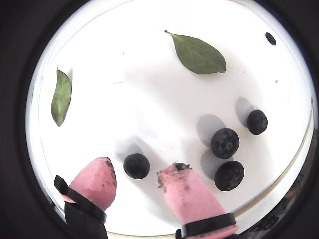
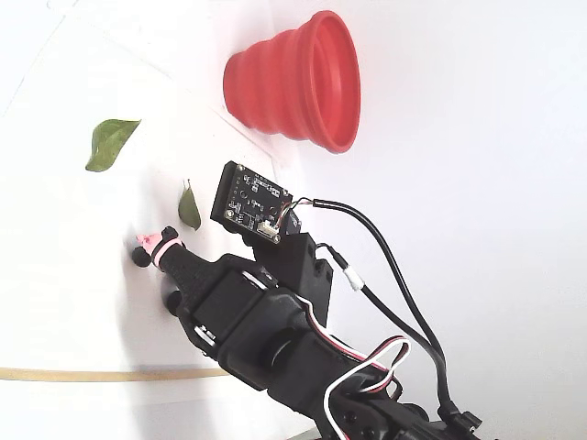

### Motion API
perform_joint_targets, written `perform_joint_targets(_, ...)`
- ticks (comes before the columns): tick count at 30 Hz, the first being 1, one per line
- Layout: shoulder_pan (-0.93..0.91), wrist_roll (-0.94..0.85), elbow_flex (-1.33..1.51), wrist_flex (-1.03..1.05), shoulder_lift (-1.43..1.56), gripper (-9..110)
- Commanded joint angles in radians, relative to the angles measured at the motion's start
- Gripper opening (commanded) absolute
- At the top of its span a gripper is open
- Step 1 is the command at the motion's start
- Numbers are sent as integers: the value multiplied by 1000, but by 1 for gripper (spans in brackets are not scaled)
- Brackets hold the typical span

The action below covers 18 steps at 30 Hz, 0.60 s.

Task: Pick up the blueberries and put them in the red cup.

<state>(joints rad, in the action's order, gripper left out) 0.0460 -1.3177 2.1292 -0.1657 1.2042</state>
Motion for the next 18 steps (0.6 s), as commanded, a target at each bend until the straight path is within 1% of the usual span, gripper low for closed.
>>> perform_joint_targets(1, 2, 6, -51, -26, 18, 18)
perform_joint_targets(18, 11, 17, -101, -46, -40, 18)
